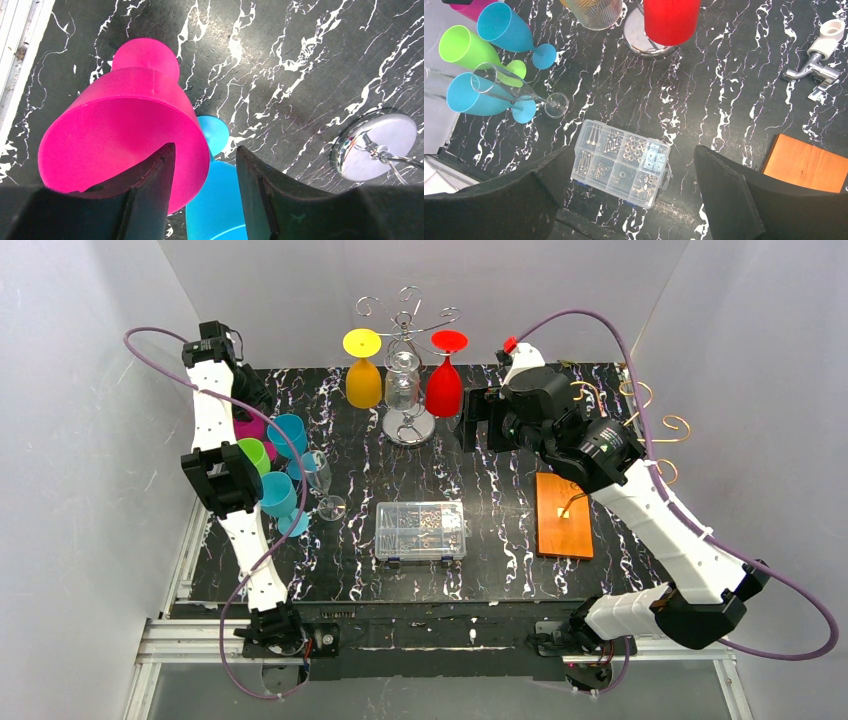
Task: Take the wine glass off the wine glass rack
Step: Place the wine glass at the center of the board, then pick up the wine glass from the wine rack.
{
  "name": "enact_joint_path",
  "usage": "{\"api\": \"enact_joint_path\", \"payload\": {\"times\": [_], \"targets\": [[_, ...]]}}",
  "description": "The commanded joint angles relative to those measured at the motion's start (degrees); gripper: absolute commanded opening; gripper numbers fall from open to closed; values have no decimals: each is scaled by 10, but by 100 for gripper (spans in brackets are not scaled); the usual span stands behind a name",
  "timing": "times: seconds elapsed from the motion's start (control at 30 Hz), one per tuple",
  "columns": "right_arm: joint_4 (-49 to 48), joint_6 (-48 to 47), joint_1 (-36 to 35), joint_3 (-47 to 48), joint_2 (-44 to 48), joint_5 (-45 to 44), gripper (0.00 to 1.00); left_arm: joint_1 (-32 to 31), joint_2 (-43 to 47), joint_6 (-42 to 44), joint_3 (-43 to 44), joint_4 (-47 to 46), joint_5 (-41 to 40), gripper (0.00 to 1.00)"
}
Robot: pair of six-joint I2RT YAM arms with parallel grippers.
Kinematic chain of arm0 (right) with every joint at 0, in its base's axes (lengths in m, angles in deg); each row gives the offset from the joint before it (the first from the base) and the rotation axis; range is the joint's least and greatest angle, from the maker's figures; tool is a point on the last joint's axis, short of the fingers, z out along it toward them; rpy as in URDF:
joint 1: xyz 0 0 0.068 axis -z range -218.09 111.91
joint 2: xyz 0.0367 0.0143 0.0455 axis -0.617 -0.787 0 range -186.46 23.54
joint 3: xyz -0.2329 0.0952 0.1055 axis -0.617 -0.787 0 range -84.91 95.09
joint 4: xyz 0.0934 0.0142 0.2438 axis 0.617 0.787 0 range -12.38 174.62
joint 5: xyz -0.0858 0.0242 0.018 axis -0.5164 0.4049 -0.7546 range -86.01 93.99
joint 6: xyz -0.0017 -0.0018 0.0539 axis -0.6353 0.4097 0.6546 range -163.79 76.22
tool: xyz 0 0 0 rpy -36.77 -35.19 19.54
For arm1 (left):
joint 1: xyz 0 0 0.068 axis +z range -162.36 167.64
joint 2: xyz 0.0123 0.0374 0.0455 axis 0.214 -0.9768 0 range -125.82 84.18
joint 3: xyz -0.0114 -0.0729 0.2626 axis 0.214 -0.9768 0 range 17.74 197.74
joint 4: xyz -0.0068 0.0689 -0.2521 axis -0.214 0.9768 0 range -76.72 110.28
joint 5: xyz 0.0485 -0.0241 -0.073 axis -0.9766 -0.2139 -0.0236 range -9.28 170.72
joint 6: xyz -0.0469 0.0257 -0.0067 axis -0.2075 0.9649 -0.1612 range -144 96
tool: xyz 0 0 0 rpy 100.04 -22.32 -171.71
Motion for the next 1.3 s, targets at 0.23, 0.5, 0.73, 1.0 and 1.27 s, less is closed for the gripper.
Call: {"api": "enact_joint_path", "payload": {"times": [0.23, 0.5, 0.73, 1.0, 1.27], "targets": [[3, 2, -4, 40, -15, -2, 98, -1, 69, 20, 20, -17, -1, 60], [18, 3, -4, 69, -26, 0, 98, -3, 96, 24, 31, -21, 2, 71], [25, 2, -4, 99, -43, 4, 98, -6, 145, 23, 17, -21, -2, 91], [22, -6, -14, 145, -77, -14, 98, -25, 240, 20, -36, -25, -6, 98], [41, -80, -9, 350, -257, -113, 98, -177, 549, 30, -336, -65, -71, 98]]}}
